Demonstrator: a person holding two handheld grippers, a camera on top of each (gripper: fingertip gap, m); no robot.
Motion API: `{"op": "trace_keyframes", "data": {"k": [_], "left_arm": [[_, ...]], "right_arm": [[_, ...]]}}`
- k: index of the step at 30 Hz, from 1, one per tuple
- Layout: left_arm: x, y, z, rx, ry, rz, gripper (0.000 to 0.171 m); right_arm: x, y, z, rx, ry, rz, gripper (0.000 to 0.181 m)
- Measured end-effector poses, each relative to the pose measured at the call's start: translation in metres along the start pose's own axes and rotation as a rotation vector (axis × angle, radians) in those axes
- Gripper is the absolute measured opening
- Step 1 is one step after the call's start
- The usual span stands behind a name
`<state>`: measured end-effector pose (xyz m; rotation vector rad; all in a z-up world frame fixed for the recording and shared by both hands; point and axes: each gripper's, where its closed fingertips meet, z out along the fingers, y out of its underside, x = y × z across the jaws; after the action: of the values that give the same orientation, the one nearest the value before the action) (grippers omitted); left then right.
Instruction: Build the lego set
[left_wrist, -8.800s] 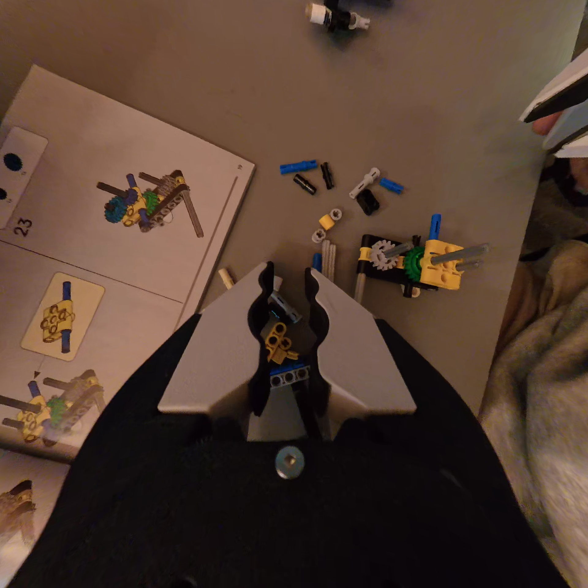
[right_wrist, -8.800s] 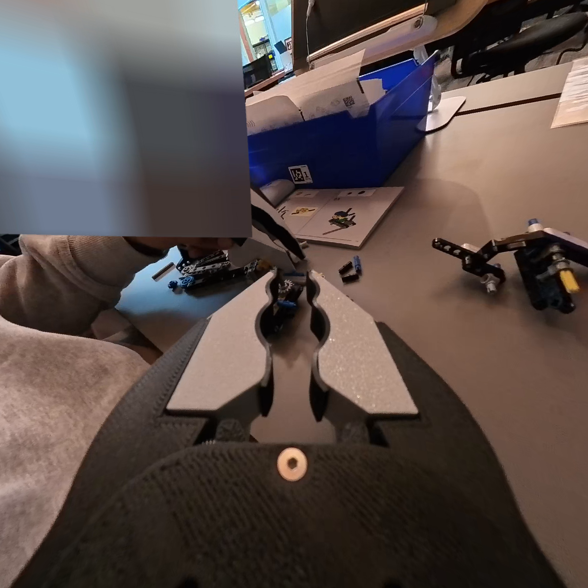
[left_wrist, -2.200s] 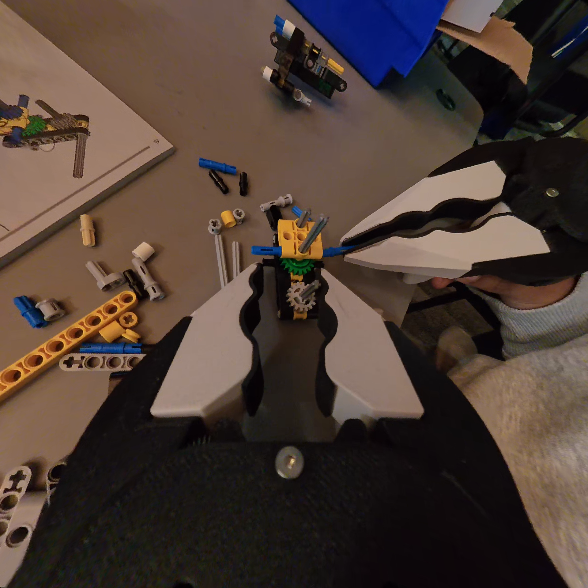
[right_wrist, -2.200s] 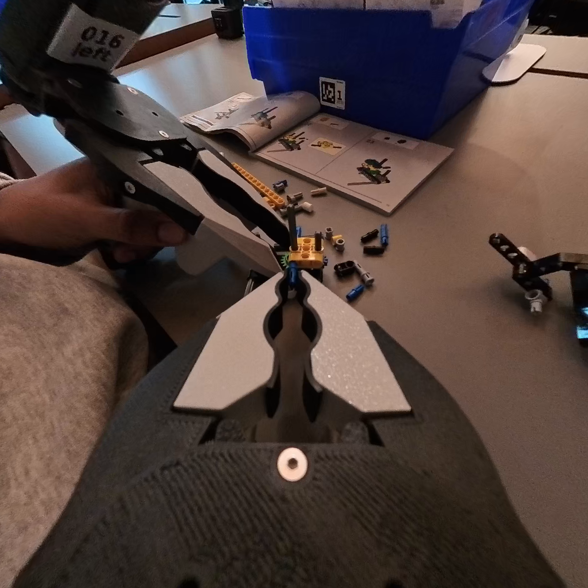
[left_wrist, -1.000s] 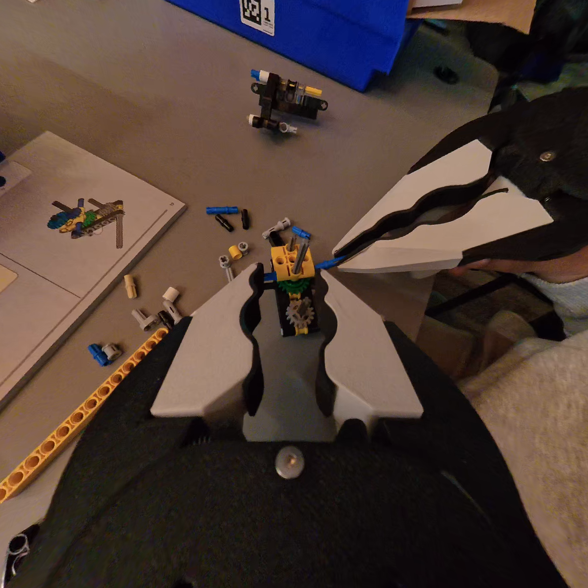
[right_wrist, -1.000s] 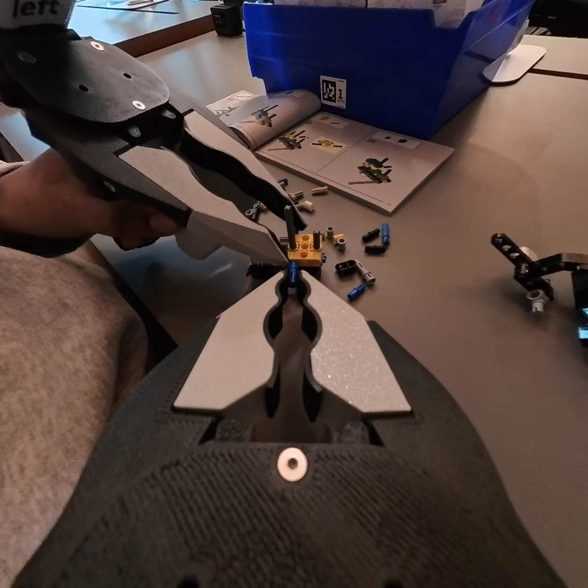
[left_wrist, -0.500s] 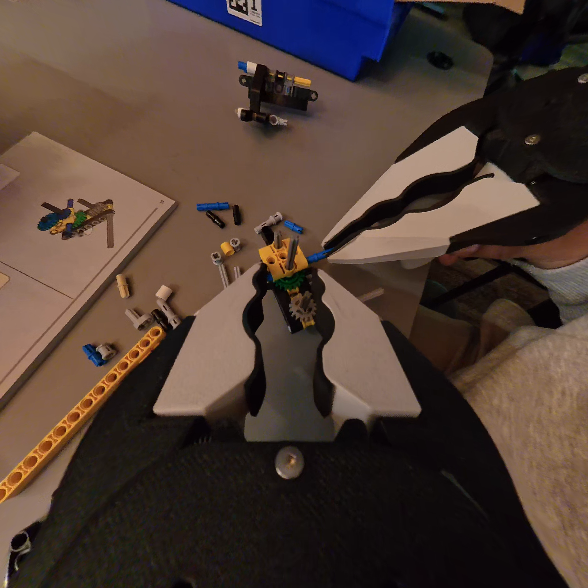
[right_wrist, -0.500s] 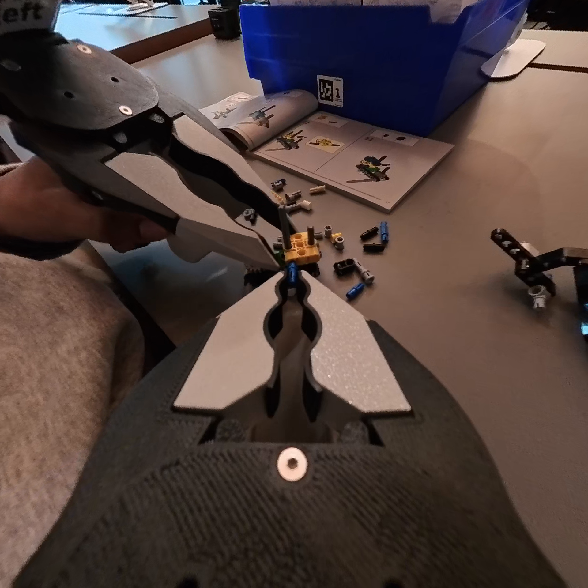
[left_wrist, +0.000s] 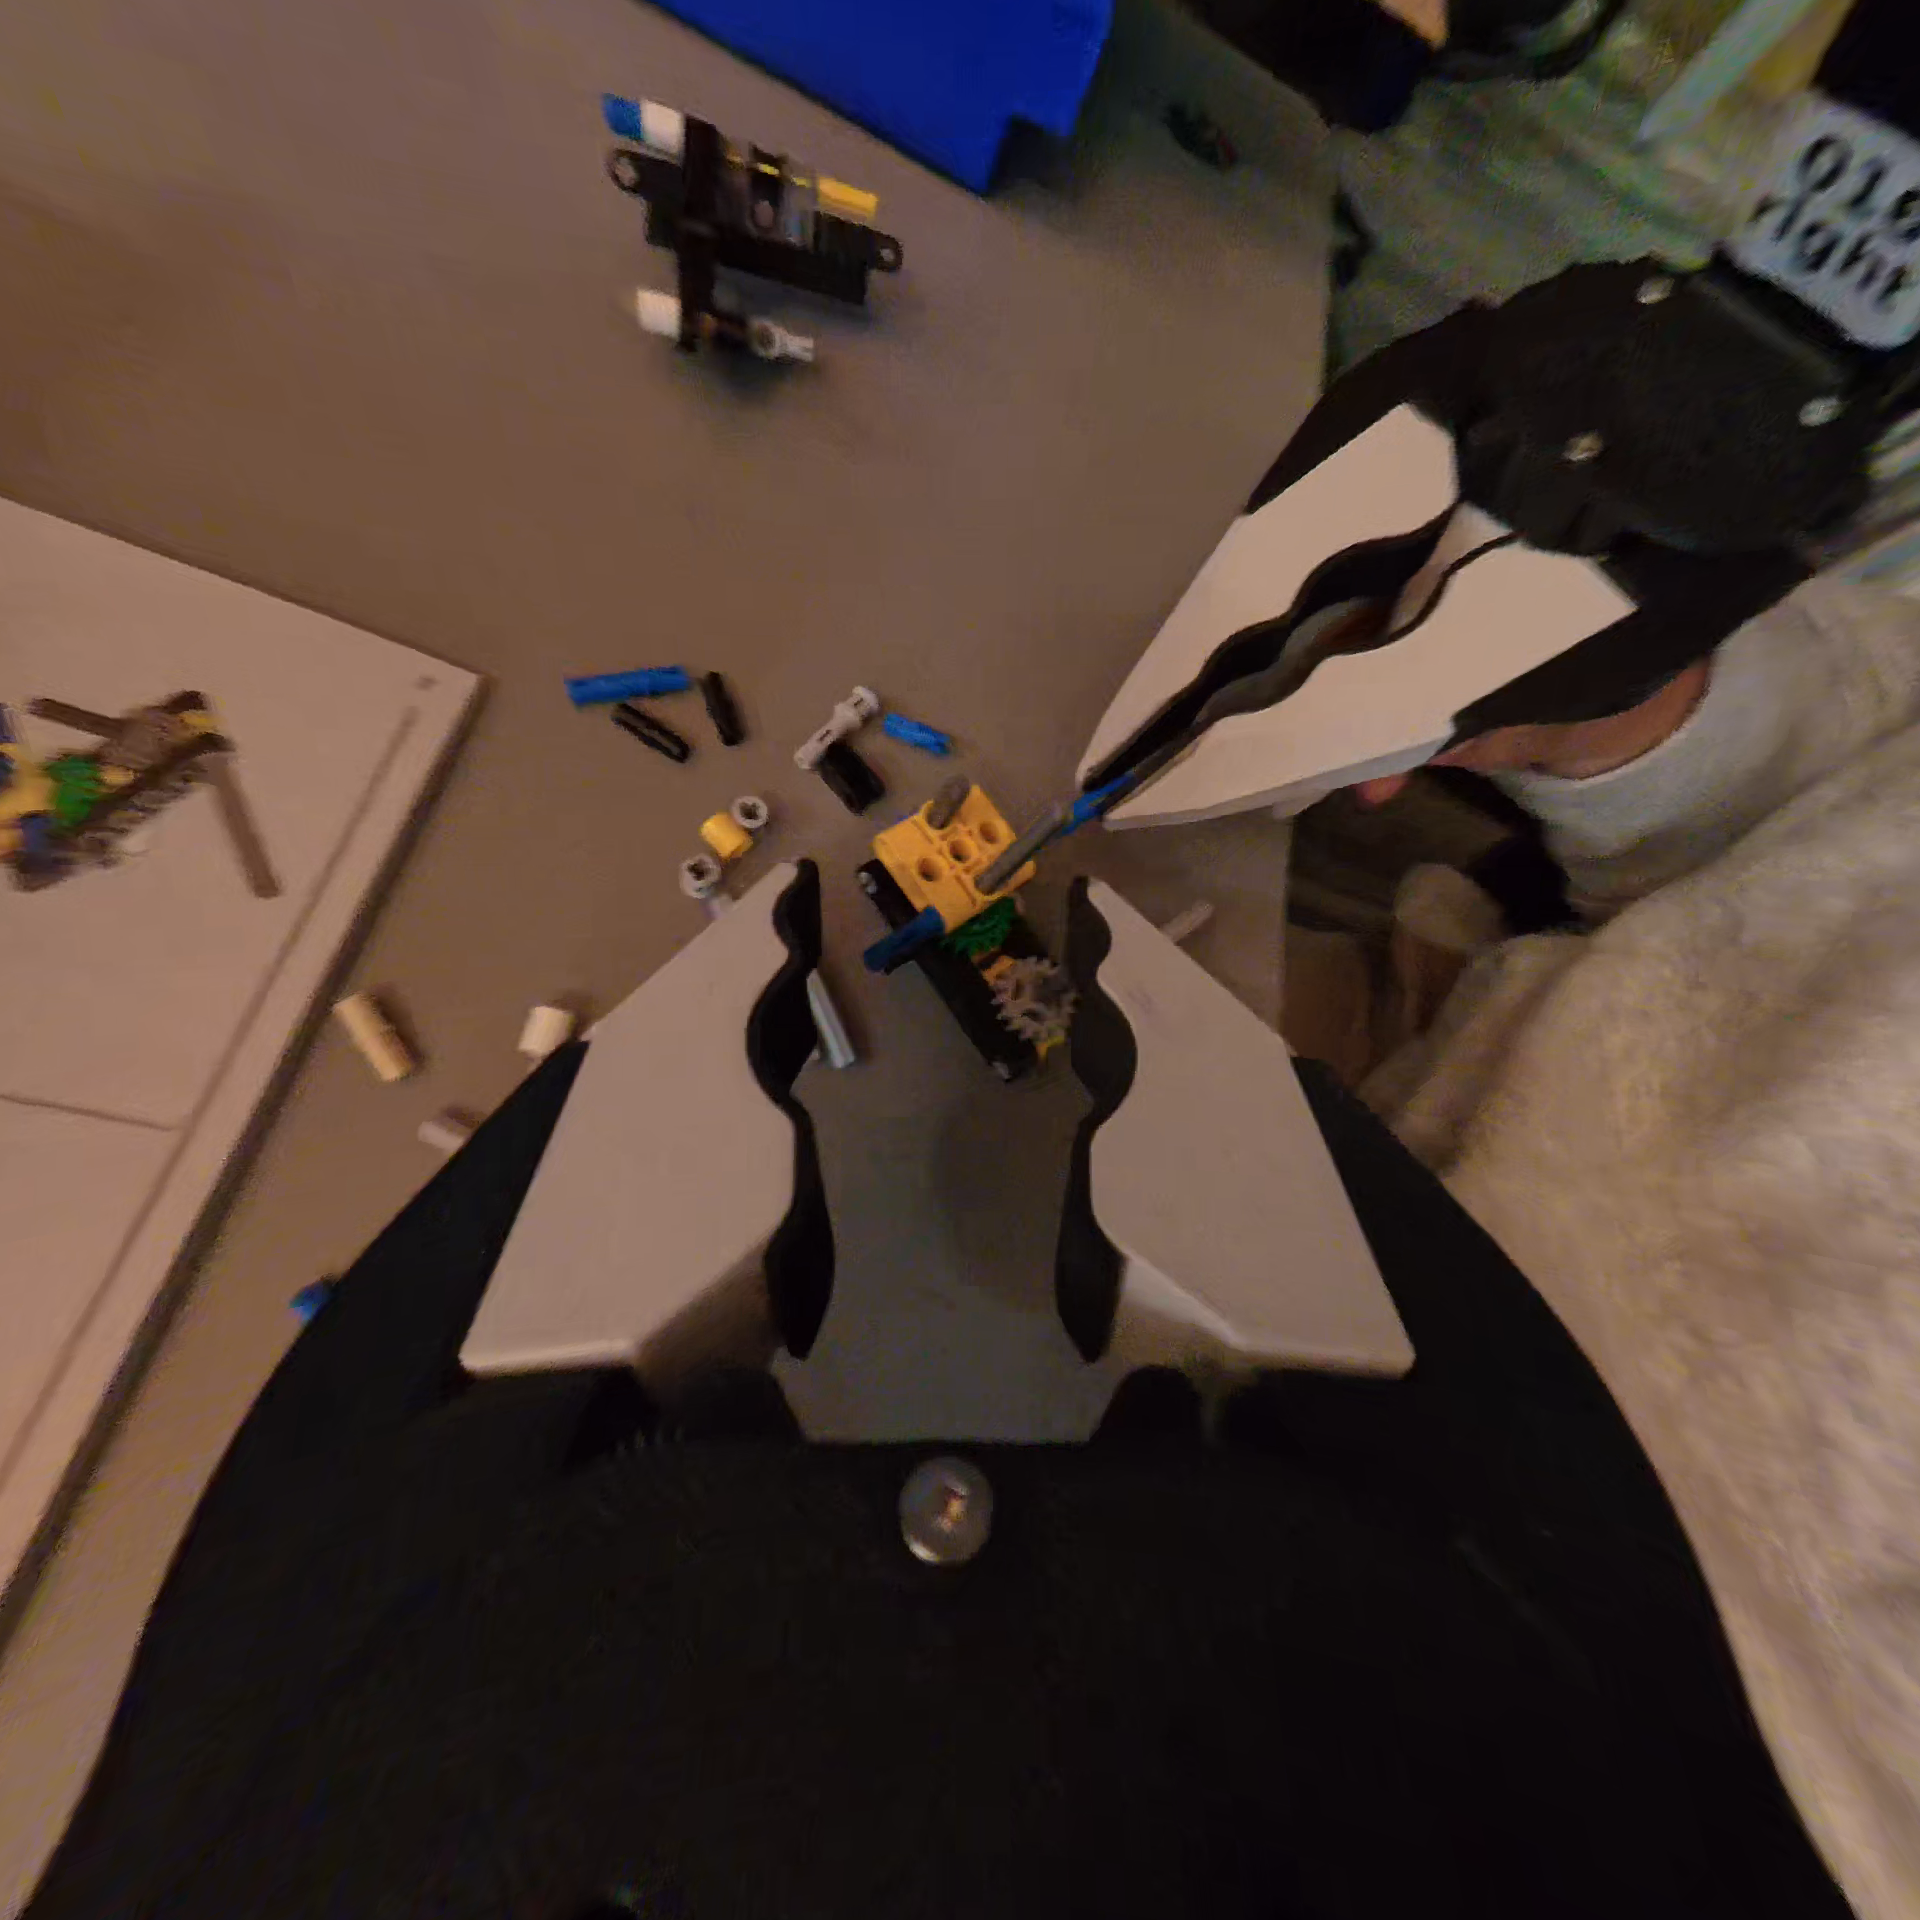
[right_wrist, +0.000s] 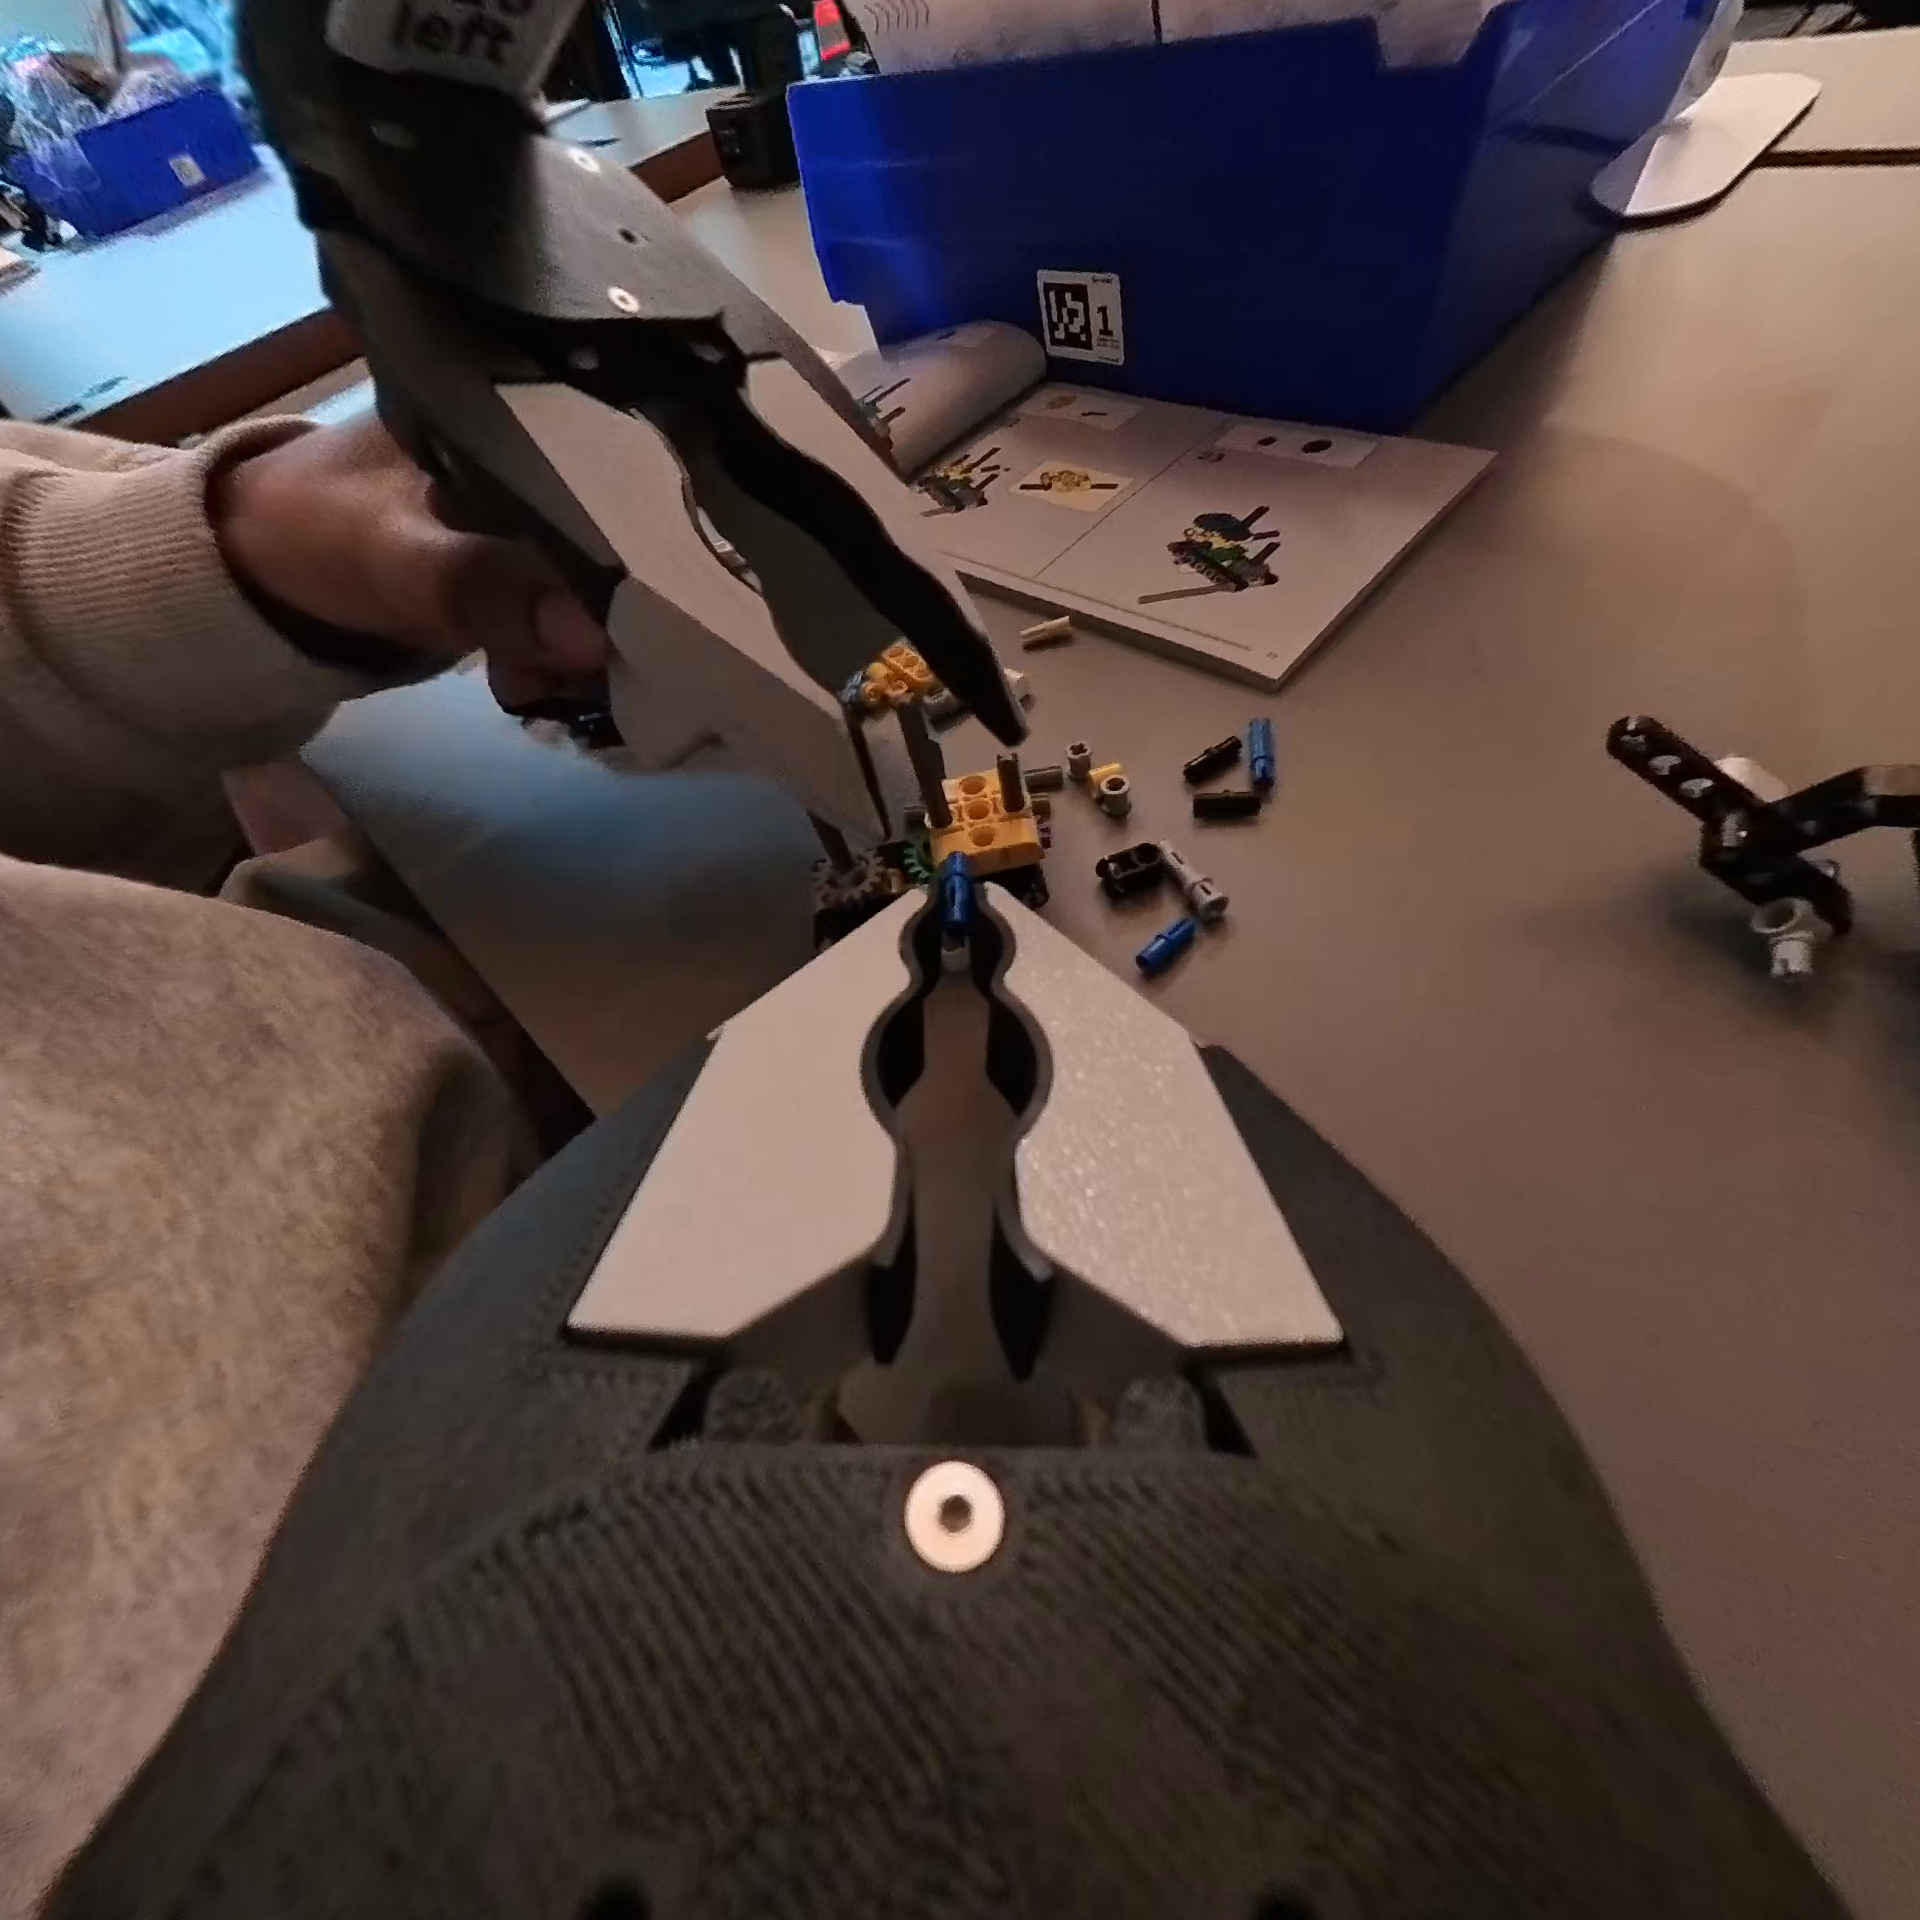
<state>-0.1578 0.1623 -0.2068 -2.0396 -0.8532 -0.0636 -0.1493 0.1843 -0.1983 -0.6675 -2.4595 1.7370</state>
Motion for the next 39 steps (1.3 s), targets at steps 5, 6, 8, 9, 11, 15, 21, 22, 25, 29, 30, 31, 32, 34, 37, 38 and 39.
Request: {"op": "trace_keyframes", "data": {"k": [5, 6, 8, 9, 11, 15, 21, 22, 25, 29, 30, 31, 32, 34, 37, 38, 39], "left_arm": [[-0.003, -0.001, 0.002, 0.009, 0.034, 0.016, 0.048], [-0.003, -0.001, 0.002, 0.007, 0.027, 0.032, 0.047], [-0.003, -0.001, 0.003, 0.002, 0.02, 0.078, 0.047], [-0.004, 0.0, 0.003, -0.003, 0.011, 0.116, 0.047], [-0.003, -0.001, 0.001, -0.009, 0.01, 0.179, 0.047], [-0.001, -0.009, -0.006, -0.018, 0.081, 0.226, 0.047], [0.005, -0.005, 0.002, -0.125, 0.204, 0.344, 0.047], [0.005, -0.004, 0.006, -0.148, 0.21, 0.367, 0.047], [0.004, 0.005, 0.013, -0.22, 0.229, 0.408, 0.046], [0.005, 0.011, 0.012, -0.254, 0.235, 0.429, 0.037], [0.004, 0.011, 0.011, -0.251, 0.233, 0.42, 0.037], [0.004, 0.01, 0.009, -0.243, 0.23, 0.412, 0.036], [0.004, 0.01, 0.007, -0.24, 0.227, 0.403, 0.037], [0.002, 0.012, 0.003, -0.246, 0.214, 0.389, 0.036], [-0.001, 0.013, -0.002, -0.249, 0.195, 0.383, 0.036], [-0.001, 0.014, -0.003, -0.248, 0.193, 0.379, 0.035], [-0.001, 0.014, -0.004, -0.249, 0.191, 0.377, 0.034]], "right_arm": [[0.0, 0.004, 0.003, -0.026, -0.011, 0.022, 0.003], [0.0, 0.005, 0.004, -0.029, -0.014, 0.026, 0.003], [0.0, 0.005, 0.005, -0.026, -0.019, 0.034, 0.003], [0.0, 0.004, 0.004, -0.022, -0.02, 0.037, 0.003], [0.0, 0.004, 0.004, -0.016, -0.024, 0.044, 0.003], [0.0, 0.004, 0.003, -0.013, -0.031, 0.047, 0.003], [-0.001, 0.003, 0.002, -0.004, -0.033, 0.049, 0.003], [-0.001, 0.003, 0.002, -0.004, -0.033, 0.051, 0.003], [-0.001, 0.004, 0.002, -0.011, -0.041, 0.066, 0.003], [0.0, 0.006, 0.003, -0.018, -0.054, 0.128, 0.003], [0.001, 0.006, 0.003, -0.017, -0.058, 0.147, 0.003], [0.001, 0.005, 0.002, -0.013, -0.064, 0.164, 0.003], [0.001, 0.005, 0.002, -0.008, -0.07, 0.177, 0.003], [0.0, 0.004, 0.002, 0.0, -0.081, 0.196, 0.003], [-0.004, 0.002, 0.004, 0.006, -0.102, 0.21, 0.003], [-0.006, 0.002, 0.005, 0.007, -0.111, 0.215, 0.003], [-0.008, 0.001, 0.006, 0.01, -0.121, 0.222, 0.003]]}}
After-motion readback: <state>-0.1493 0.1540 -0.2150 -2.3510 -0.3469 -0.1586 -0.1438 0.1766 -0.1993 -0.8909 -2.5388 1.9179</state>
